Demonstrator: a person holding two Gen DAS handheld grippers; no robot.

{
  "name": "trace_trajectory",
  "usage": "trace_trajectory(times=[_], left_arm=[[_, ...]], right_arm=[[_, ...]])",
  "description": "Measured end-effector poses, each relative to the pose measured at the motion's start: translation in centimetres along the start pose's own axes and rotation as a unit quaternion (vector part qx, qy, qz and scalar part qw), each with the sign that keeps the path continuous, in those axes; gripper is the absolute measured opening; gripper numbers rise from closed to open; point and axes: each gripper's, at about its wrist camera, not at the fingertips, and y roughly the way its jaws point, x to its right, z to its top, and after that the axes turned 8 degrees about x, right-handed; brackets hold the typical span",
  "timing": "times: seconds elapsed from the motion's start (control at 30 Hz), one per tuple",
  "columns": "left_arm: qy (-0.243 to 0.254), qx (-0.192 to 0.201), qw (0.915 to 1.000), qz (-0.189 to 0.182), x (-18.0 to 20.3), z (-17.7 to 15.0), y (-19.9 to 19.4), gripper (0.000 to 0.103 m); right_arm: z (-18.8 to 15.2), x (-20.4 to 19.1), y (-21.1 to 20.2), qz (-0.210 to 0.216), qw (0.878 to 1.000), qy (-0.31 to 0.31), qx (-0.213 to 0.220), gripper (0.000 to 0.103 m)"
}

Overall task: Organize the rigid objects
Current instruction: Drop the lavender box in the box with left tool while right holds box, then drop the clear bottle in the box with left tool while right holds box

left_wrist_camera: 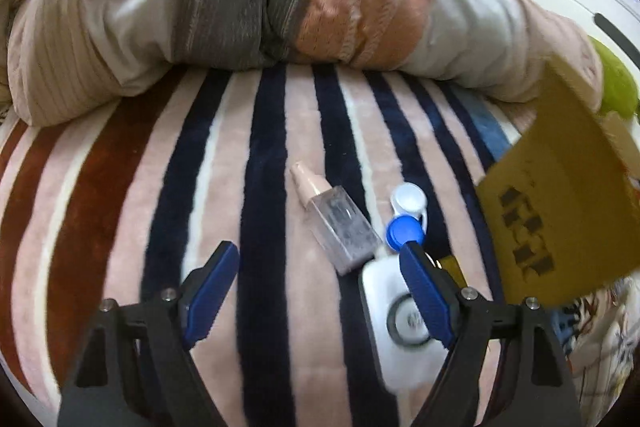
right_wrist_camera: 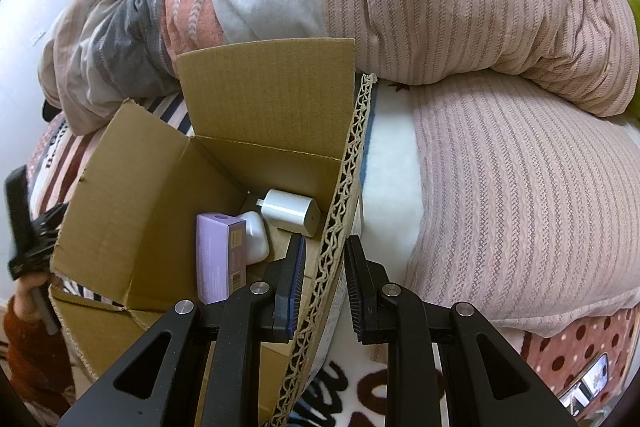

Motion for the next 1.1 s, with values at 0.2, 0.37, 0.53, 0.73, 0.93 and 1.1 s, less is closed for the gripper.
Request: trace_trajectory(times=[0.2,0.37,0.53,0.73,0.93,1.1], left_arm=[[-0.025,-0.023,0.9994,0.010,1.1,0.2,3.8,0.051],[0.007,-0.019,0.9991,0.036,1.9,-0.2,4.3,0.024],[0.038,-0.020,0.9981,0.044,0.3,-0.1,3.6,0.024],[0.034,-0.020,0.9984,0.039,-0.1,0.2,5.1,0.024],[0.053,0.036,0.9973,0.035,0.7,3.3,0.4,0.023],[0.105,0.086,0.9905,-0.025,5.7,6.6,-6.4,0.023]], right_arm=[[0.0,0.1,0.1,0.002,1.000,0.000,0.000,0.017],[0.0,0.1,0.1,0.002,1.000,0.000,0.000,0.017],[0.0,0.2,0.1,0.002,1.000,0.000,0.000,0.017],[-0.1,0.3,0.0,0.002,1.000,0.001,0.000,0.017],[-0.1,0.2,0.0,0.002,1.000,-0.001,-0.001,0.017],[-0.2,0.2,-0.1,0.001,1.000,0.000,0.002,0.017]])
